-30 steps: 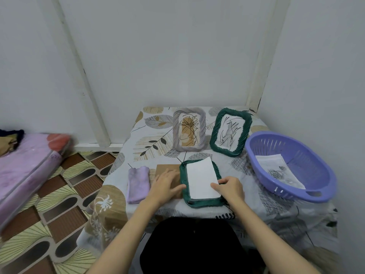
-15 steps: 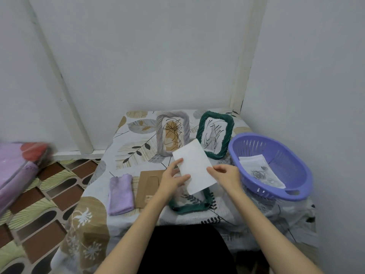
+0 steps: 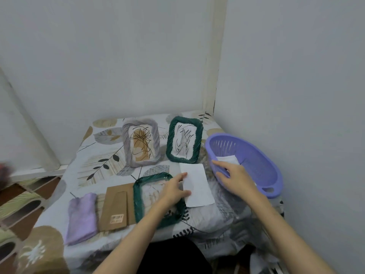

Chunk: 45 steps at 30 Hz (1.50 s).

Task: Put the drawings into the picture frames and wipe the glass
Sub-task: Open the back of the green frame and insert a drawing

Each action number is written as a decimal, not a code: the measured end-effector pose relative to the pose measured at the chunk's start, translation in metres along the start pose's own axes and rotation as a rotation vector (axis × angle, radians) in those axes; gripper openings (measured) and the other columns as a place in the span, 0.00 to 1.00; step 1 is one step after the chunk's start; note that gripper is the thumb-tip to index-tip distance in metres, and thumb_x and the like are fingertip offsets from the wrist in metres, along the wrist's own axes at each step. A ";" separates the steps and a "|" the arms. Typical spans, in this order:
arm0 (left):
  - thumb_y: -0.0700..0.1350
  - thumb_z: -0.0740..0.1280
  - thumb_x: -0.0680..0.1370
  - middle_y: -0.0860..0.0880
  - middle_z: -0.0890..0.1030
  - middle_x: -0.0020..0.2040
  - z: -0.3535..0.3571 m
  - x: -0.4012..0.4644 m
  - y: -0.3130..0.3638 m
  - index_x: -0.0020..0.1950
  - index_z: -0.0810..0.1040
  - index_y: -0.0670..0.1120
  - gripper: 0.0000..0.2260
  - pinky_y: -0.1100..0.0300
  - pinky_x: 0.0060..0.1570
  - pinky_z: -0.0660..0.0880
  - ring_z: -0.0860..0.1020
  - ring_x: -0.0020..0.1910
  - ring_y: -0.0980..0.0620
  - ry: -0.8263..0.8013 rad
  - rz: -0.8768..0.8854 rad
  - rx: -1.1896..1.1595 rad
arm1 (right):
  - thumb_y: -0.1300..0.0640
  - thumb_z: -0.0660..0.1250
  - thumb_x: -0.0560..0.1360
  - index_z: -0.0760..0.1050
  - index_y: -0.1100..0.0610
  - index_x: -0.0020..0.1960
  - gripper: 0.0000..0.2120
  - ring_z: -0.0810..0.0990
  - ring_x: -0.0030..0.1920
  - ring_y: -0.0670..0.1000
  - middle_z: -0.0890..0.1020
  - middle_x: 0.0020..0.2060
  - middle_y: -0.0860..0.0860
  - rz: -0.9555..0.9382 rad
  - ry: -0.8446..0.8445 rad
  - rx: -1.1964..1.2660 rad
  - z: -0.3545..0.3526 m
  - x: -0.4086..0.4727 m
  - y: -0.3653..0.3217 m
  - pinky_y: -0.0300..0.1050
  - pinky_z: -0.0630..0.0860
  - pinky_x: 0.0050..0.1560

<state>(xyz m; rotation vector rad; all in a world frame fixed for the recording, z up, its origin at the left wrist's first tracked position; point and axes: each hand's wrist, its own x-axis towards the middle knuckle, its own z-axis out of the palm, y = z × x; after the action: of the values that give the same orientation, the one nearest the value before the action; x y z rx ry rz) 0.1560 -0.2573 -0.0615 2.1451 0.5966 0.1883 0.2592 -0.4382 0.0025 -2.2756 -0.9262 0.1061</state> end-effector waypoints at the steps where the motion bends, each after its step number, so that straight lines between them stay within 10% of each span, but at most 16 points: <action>1: 0.43 0.73 0.70 0.47 0.71 0.69 0.004 0.006 0.000 0.72 0.64 0.48 0.33 0.53 0.68 0.65 0.70 0.66 0.48 -0.021 0.006 0.122 | 0.59 0.63 0.76 0.72 0.46 0.65 0.19 0.77 0.44 0.51 0.81 0.55 0.52 -0.010 0.004 0.026 -0.004 0.003 0.002 0.44 0.74 0.44; 11: 0.56 0.67 0.73 0.43 0.59 0.75 0.045 0.028 0.018 0.75 0.57 0.48 0.35 0.45 0.73 0.43 0.52 0.76 0.47 -0.132 0.090 0.450 | 0.58 0.64 0.75 0.71 0.47 0.66 0.20 0.77 0.46 0.44 0.80 0.53 0.49 -0.052 -0.058 0.039 0.001 0.002 0.005 0.42 0.71 0.47; 17: 0.56 0.66 0.74 0.44 0.61 0.75 0.043 0.027 0.021 0.74 0.59 0.48 0.33 0.44 0.73 0.43 0.49 0.77 0.47 -0.128 0.135 0.468 | 0.57 0.64 0.75 0.69 0.44 0.67 0.21 0.75 0.61 0.54 0.78 0.61 0.51 -0.044 -0.112 -0.051 0.019 -0.004 0.003 0.50 0.74 0.58; 23: 0.50 0.61 0.79 0.44 0.65 0.73 0.034 0.029 0.028 0.73 0.60 0.44 0.25 0.52 0.71 0.57 0.61 0.73 0.47 0.021 0.108 0.177 | 0.53 0.66 0.75 0.71 0.47 0.66 0.19 0.75 0.41 0.46 0.79 0.49 0.51 0.078 -0.126 0.217 -0.005 0.002 0.006 0.40 0.70 0.50; 29: 0.62 0.59 0.75 0.51 0.65 0.72 0.027 0.017 0.053 0.72 0.60 0.56 0.27 0.49 0.70 0.63 0.63 0.71 0.52 0.050 0.239 0.039 | 0.54 0.71 0.71 0.66 0.62 0.64 0.26 0.71 0.62 0.59 0.75 0.60 0.60 0.513 -0.167 -0.197 -0.029 0.040 0.056 0.48 0.70 0.57; 33: 0.63 0.64 0.73 0.50 0.59 0.75 0.024 0.015 0.058 0.71 0.62 0.59 0.28 0.44 0.71 0.58 0.57 0.74 0.49 0.001 0.213 0.154 | 0.62 0.75 0.66 0.64 0.61 0.62 0.29 0.73 0.53 0.59 0.70 0.62 0.57 0.590 -0.344 -0.224 -0.028 0.039 0.052 0.49 0.76 0.34; 35: 0.62 0.64 0.72 0.50 0.59 0.75 0.023 0.013 0.060 0.71 0.62 0.59 0.29 0.43 0.71 0.58 0.57 0.74 0.49 0.003 0.210 0.168 | 0.66 0.75 0.66 0.66 0.60 0.58 0.26 0.74 0.48 0.58 0.69 0.62 0.58 0.614 -0.343 -0.192 -0.025 0.042 0.052 0.45 0.71 0.23; 40: 0.62 0.64 0.72 0.51 0.58 0.76 0.022 0.011 0.061 0.71 0.62 0.59 0.29 0.42 0.71 0.57 0.56 0.74 0.50 -0.010 0.184 0.164 | 0.66 0.71 0.69 0.71 0.65 0.55 0.17 0.78 0.55 0.60 0.74 0.59 0.61 0.595 -0.155 -0.319 -0.021 0.045 0.061 0.48 0.75 0.46; 45: 0.58 0.65 0.74 0.49 0.56 0.76 0.022 0.008 0.063 0.72 0.62 0.56 0.28 0.48 0.73 0.56 0.54 0.75 0.50 -0.016 0.184 0.108 | 0.63 0.64 0.71 0.74 0.60 0.44 0.03 0.78 0.47 0.60 0.79 0.47 0.59 0.476 0.025 -0.271 -0.026 0.039 0.056 0.47 0.73 0.42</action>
<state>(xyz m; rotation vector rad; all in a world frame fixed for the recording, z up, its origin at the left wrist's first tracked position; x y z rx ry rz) 0.1924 -0.3011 -0.0251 2.3046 0.4071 0.2438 0.3293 -0.4561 -0.0053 -2.7060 -0.3861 0.1656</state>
